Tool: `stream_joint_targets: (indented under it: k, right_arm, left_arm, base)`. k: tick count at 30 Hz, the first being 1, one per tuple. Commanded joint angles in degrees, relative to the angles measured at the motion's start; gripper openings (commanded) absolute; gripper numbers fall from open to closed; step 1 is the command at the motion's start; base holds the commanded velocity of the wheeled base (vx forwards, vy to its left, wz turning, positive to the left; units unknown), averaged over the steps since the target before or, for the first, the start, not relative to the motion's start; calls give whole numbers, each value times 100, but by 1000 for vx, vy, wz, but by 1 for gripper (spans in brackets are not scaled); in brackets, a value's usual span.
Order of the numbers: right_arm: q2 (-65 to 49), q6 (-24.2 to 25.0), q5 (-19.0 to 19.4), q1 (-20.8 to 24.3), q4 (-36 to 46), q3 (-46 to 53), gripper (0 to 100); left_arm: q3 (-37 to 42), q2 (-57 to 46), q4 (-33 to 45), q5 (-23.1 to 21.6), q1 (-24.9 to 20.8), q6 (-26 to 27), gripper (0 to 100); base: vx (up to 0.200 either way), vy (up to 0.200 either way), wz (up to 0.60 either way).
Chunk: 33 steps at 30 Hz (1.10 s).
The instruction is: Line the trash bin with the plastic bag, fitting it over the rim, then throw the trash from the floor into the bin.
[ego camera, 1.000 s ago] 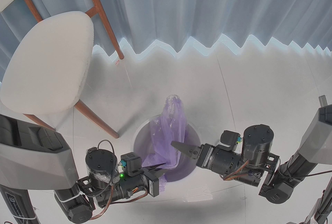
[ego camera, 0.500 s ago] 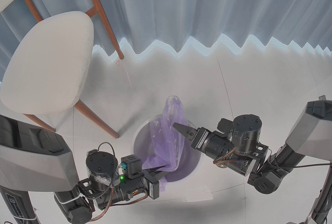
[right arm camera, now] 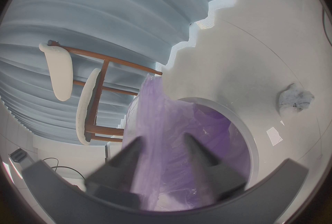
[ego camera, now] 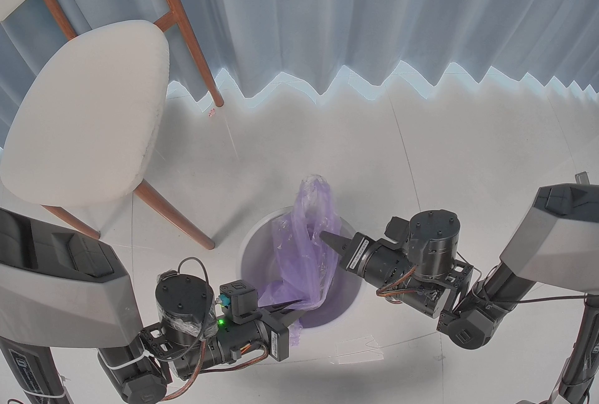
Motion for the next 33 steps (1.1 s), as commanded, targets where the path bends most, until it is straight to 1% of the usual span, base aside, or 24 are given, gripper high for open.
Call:
stream_joint_targets:
  k: [1,7,10,13,14,18,19,21,22,24,27,31,33]
  right_arm:
    - [118,-13,-9,4,-19,17,0]
    - [82,-13,-9,4,-186,26,0]
    - [-23,-49,-18,4,-274,70,0]
    - [-93,-224,-18,4,-379,149,0]
    - [-128,-286,-18,-5,-458,193,0]
    - [-322,-435,9,-58,-678,509,0]
    - [-436,-488,44,-76,-687,711,0]
    - [-515,-523,141,-84,-705,922,0]
    - [-515,-523,149,-93,-705,931,0]
    - [-524,-646,316,-172,-889,1045,0]
    - [-436,-673,343,-225,-1197,1081,0]
    - [-383,-673,439,-234,-1364,1195,0]
    - [-375,-673,510,-225,-1434,1283,0]
  left_arm:
    - [-24,-4,-4,-1,0,-6,0]
    - [-41,5,-4,17,0,-32,0]
    - [-76,22,-4,131,0,-58,0]
    - [-85,13,-4,157,0,-102,0]
    - [-120,5,-4,157,0,-138,100]
    - [-147,-171,-4,245,53,-436,100]
    - [-182,-444,75,289,114,-744,100]
    - [-270,-672,260,280,228,-999,100]
    - [-279,-681,278,280,237,-999,100]
    - [-305,-927,708,254,387,-1025,100]
    - [-305,-1076,1025,254,475,-1025,100]
    - [-393,-1024,1130,263,668,-1016,100]
    - [-428,-953,1121,254,844,-1016,100]
  base:
    - [0,0,0]
    - [0,0,0]
    - [0,0,0]
    - [0,0,0]
    - [0,0,0]
    - [0,0,0]
    - [0,0,0]
    - [0,0,0]
    - [0,0,0]
    - [0,0,0]
    - [0,0,0]
    - [0,0,0]
    - [0,0,0]
